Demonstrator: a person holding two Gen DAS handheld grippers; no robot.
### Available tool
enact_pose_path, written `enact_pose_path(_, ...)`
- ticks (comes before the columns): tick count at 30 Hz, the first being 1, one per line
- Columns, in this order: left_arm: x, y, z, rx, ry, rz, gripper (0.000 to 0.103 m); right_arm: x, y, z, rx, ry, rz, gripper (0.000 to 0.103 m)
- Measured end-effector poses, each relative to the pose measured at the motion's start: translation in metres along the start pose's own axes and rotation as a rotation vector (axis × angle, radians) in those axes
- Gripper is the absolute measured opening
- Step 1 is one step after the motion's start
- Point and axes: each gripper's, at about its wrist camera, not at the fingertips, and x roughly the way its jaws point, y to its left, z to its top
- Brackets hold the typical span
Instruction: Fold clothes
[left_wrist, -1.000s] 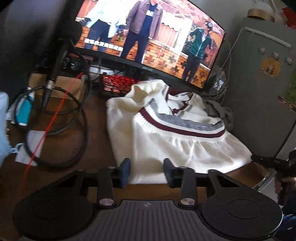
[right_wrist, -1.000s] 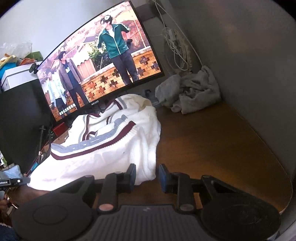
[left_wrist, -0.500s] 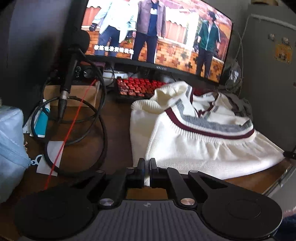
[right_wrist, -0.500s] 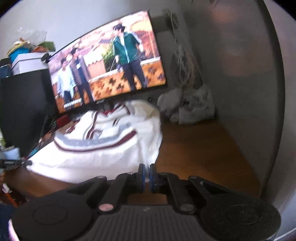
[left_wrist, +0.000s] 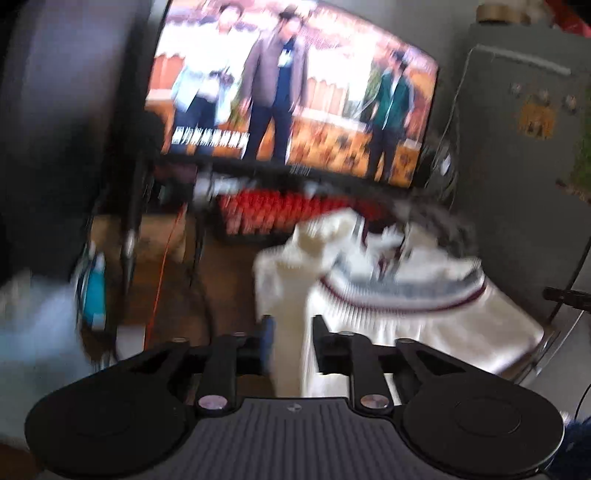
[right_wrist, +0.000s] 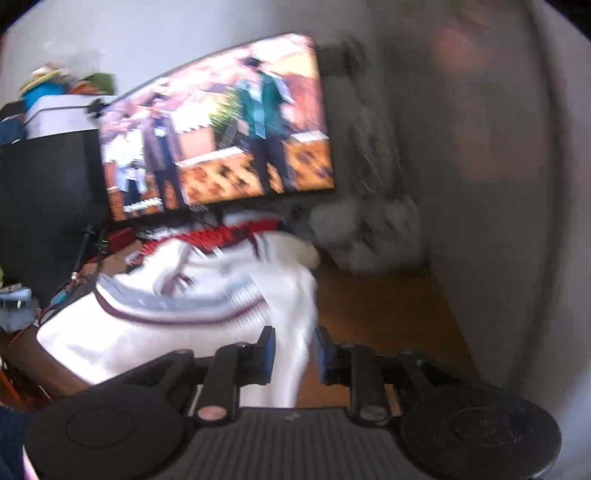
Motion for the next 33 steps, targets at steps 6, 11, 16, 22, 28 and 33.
enact_pose_path(6, 0.075, -0.015, 0.067, 0.054, 0.007, -0.165, 0.035, 0.082, 0.026, 0.057, -0.038, 0.006, 0.107, 0.030)
enact_pose_path(11, 0.180, 0.016, 0.098, -0.254, 0.176, -0.287, 0.034, 0.147, 0.042, 0.097, -0.018, 0.023, 0.202, 0.030)
enact_pose_path(16, 0.241, 0.049, 0.094, -0.544, 0.315, -0.337, 0.035, 0.173, 0.041, 0.107, 0.046, 0.032, 0.274, 0.032)
enact_pose_path(22, 0.274, 0.052, 0.092, -0.594, 0.360, -0.293, 0.039, 0.193, 0.035, 0.117, 0.065, 0.046, 0.327, 0.034)
enact_pose_path(28, 0.271, 0.051, 0.108, -0.530, 0.292, -0.380, 0.002, 0.227, 0.061, 0.130, -0.148, 0.094, 0.364, 0.034)
enact_pose_path(33, 0.270, 0.064, 0.129, -0.545, 0.251, -0.407, 0.002, 0.272, 0.105, 0.126, -0.402, 0.142, 0.363, 0.034)
